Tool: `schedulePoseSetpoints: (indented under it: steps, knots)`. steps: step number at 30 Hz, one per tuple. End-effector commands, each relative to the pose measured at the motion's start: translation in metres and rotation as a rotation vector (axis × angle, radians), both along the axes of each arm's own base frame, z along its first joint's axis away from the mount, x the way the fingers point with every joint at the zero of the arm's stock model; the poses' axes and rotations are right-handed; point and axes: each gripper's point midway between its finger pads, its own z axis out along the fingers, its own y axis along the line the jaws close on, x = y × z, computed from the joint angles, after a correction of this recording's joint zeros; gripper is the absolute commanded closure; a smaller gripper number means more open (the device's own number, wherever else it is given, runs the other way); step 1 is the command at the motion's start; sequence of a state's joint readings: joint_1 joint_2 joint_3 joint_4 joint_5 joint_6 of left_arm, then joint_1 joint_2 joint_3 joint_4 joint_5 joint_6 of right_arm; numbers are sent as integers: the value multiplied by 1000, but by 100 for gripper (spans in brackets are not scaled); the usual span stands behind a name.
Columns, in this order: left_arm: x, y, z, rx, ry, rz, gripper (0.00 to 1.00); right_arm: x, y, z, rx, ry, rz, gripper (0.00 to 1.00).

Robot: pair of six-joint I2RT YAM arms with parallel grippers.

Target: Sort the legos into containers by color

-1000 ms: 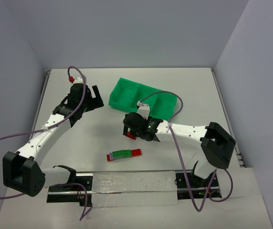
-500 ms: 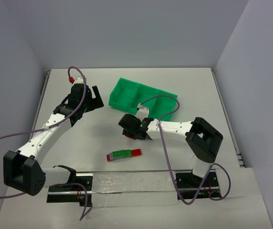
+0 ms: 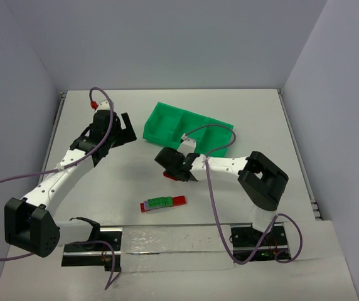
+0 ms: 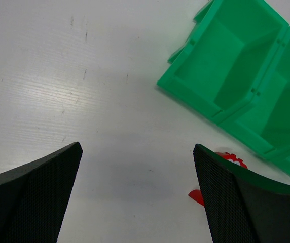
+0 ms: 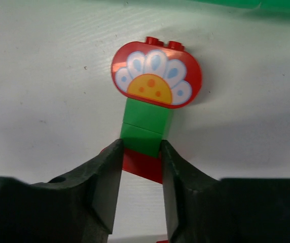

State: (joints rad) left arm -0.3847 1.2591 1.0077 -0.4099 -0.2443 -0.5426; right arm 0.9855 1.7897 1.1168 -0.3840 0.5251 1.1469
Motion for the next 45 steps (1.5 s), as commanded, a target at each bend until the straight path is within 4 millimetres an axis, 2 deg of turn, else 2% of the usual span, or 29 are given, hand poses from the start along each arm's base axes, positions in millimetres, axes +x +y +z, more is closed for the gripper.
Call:
schedulePoseSetpoints:
  steps: [1,3,6,9,11,17,22,27,29,33,35,41,43,45]
  knots:
    - [5,-9,8,-32,-25,-19,1,8,-4,11,-16,-49,-3,61]
    - [5,-9,7,-31,-21,-22,1,8,-5,13,-16,-51,6,56]
    - [5,-9,5,-30,-16,-23,1,10,-5,14,-21,-49,-3,32]
    - [5,-11,4,-33,-13,-28,1,13,-5,10,-45,-37,-11,18]
    - [5,-11,3,-30,-10,-31,1,15,-6,7,-54,-34,-13,15]
    - [5,-10,6,-23,-14,-33,1,29,-8,4,-60,-35,-50,17]
    - [7,-13,7,-23,-11,-42,1,37,-5,-3,-51,-14,-53,29]
    - [7,-13,4,-23,-3,-41,1,34,-6,1,-33,-19,-44,46]
    - [7,-14,2,-25,-2,-42,1,32,-6,9,-25,-30,-29,55]
    - [9,-18,4,-43,18,-42,1,23,2,62,5,-113,75,60]
    - [9,-25,10,-74,15,-62,1,17,4,98,46,-177,113,60]
    - [4,-44,28,-142,-12,-137,1,13,-1,148,114,-261,158,60]
    - [-5,-59,39,-215,-40,-215,1,14,-5,158,127,-280,139,60]
    - [-11,-64,38,-253,-50,-240,1,15,-7,165,137,-293,119,59]
